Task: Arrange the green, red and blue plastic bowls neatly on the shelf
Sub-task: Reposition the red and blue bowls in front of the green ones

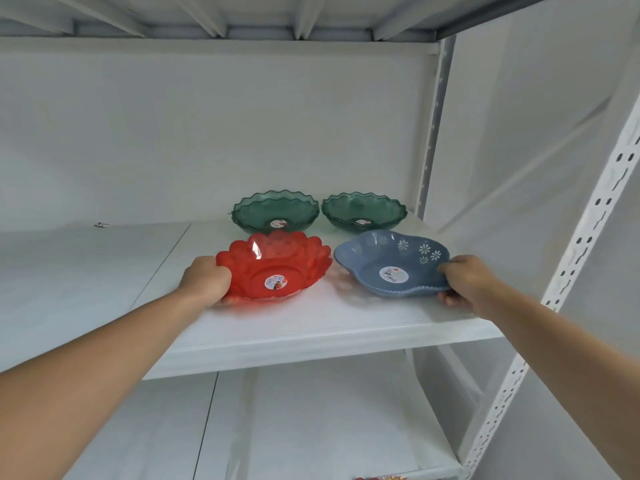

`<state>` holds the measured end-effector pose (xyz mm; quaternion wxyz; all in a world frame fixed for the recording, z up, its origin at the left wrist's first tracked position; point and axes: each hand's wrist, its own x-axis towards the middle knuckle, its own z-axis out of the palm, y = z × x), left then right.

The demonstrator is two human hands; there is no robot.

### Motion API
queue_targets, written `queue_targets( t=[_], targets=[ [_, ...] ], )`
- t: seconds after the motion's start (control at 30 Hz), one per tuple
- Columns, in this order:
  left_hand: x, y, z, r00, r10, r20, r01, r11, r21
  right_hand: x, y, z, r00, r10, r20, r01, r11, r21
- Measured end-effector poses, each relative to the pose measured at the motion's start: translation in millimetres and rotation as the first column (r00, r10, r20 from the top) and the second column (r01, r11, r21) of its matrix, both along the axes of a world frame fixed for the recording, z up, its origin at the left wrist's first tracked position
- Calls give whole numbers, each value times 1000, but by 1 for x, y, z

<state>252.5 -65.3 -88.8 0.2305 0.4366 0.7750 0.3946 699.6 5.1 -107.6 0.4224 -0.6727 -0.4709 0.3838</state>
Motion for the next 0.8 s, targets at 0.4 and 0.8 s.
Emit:
queue_targets(
  t=[0.4, 0.8],
  targets=[
    [-1, 3, 12, 987, -9, 163, 3, 999, 40, 4, 8, 6, 998, 8, 58, -6, 999, -37],
    [136, 49, 74, 946, -256, 197, 234, 964, 129, 9, -11, 60, 866, -42, 499, -81, 972, 221]
  ],
)
